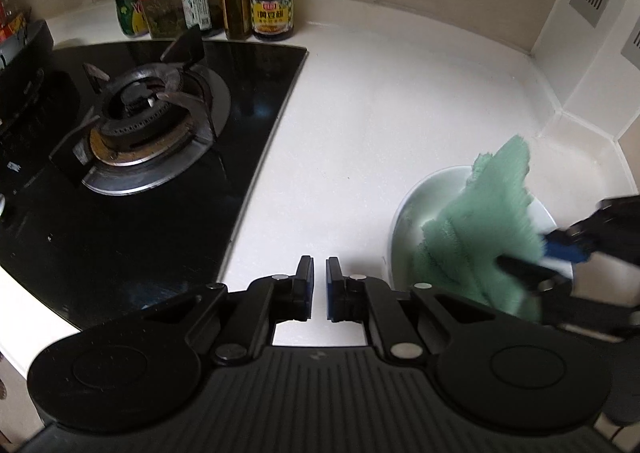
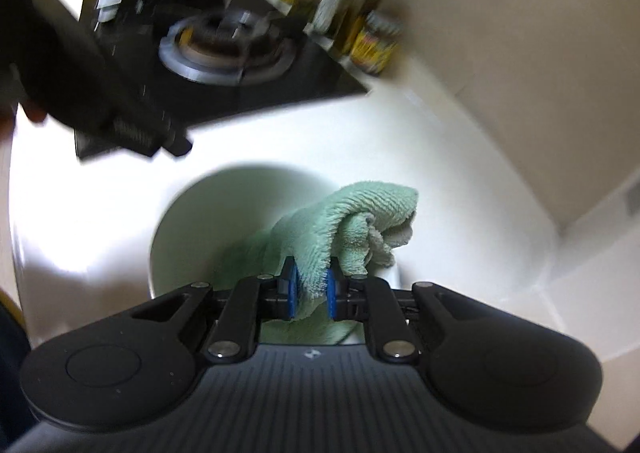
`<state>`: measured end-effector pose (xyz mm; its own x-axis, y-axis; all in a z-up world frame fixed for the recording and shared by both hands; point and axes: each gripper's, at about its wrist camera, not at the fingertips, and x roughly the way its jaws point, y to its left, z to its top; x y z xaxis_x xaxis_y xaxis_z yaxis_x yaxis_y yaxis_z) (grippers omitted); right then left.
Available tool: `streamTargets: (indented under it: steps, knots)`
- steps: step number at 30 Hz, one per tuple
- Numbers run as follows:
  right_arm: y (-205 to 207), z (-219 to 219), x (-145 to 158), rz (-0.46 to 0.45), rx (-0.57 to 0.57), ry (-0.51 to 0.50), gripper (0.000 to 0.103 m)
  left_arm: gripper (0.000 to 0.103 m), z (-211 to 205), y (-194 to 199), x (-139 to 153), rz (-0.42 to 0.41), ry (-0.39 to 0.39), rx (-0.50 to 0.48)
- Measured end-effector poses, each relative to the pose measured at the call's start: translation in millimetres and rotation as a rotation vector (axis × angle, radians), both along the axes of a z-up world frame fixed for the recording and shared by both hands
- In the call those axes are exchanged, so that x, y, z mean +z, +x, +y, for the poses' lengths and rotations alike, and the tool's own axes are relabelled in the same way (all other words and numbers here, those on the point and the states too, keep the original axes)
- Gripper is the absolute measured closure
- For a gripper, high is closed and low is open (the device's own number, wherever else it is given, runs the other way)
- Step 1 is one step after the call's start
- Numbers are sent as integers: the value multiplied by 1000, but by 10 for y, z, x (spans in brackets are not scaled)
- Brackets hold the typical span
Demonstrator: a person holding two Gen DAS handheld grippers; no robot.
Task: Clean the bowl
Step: 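Lift the towel with the right gripper while the left gripper grasps the bowl rim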
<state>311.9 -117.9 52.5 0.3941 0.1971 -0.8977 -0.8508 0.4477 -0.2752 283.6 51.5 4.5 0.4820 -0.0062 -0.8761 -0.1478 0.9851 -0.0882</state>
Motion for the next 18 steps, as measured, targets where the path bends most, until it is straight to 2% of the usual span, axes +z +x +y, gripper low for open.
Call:
streamTargets:
  steps: [2,9,18]
  knots:
    - [32,12,-148,21,8,-34,91,97,-10,18,-14,4,-14,-5]
    - [48,-40,-240,42,-12,5,91,97,-8,109,-69,31,-96,-17]
    - [32,-130,-239,41,-22,32,90,99,50,87,154,31,-217,-44]
